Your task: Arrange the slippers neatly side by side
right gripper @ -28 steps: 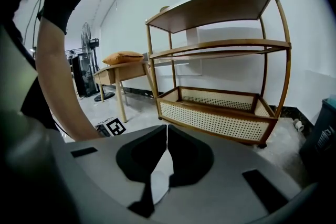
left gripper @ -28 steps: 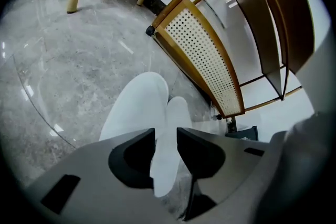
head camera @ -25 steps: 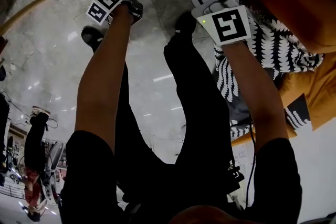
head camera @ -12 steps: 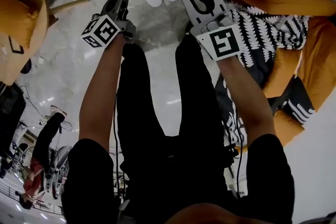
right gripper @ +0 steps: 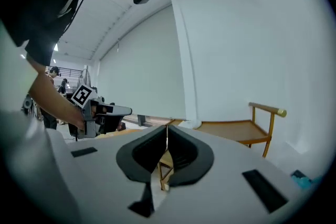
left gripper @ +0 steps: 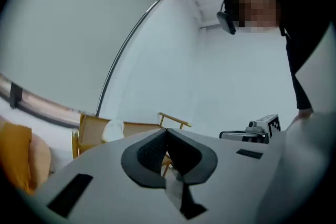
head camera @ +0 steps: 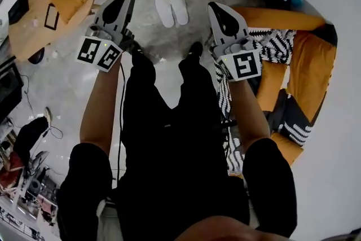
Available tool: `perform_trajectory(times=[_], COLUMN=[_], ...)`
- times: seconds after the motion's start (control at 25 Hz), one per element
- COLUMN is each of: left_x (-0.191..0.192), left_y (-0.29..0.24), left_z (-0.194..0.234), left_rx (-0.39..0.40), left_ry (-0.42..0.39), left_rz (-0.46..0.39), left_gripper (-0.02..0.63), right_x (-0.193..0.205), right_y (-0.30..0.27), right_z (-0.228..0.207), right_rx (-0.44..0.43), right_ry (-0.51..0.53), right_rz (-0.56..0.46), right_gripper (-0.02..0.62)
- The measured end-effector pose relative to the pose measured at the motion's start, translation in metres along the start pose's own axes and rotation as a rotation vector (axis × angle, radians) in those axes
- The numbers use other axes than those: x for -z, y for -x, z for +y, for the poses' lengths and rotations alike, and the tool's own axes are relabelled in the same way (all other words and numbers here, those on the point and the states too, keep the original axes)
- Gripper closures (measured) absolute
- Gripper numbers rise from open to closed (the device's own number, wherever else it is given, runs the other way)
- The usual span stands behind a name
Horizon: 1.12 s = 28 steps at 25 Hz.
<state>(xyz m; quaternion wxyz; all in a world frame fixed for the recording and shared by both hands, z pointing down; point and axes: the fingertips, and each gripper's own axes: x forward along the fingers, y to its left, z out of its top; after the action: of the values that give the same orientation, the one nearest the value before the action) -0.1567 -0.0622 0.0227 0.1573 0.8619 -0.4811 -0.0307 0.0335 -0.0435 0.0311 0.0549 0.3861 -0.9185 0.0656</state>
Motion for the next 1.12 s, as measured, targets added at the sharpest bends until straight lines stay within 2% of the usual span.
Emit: perform_trajectory(times=[0.08,0.2,0.36,0.52,0.72,0.92,1.12], left_x=[-0.035,-0.074,-0.106,-0.124,-0.154,-0.165,-0.167], left_y=[0.013,0.034,0.057,0.081,0.119,0.155,0.204], left_z=[-0.019,-0.050,-0.096,-0.120,-0.143,-0.153,-0.181], left_rx=[-0.010,-0.071,-0.179,-0.234,-0.244,-0.218,-0.155], left_ry=[-0.085,-0.182,-0.253,-0.240,-0.269,-0.263,-0.238], left_rz=[-0.021,-0.021,-0.036,-0.039,-0.064,-0.109,-0.157], left_gripper=[0.591,0.591,0.591,0.591,0.591,0.591,0.591], right_x=[-0.022,-0.060,-0.109,-0.150,-0.194,-0.227,-0.224], right_y=[0.013,0.039,0.083,0.105,0.117,0.142,0.181], right_z=[-0.002,-0.012,-0.027,-0.020,0.001,0.014,0.065], right_rx=[0.000,0.016,0.027,-0.004,-0.044,-0.002,0.041], right_ry=[0.007,-0.016,-0.030,-0.027,0.043,0.086,0.058], right_rz=[0.023,0.034,0.010,-0.022,-0.072,-0.125,-0.122], right_gripper=[0.561,0.563,0.563,0.565,0.565,0.565,0.565])
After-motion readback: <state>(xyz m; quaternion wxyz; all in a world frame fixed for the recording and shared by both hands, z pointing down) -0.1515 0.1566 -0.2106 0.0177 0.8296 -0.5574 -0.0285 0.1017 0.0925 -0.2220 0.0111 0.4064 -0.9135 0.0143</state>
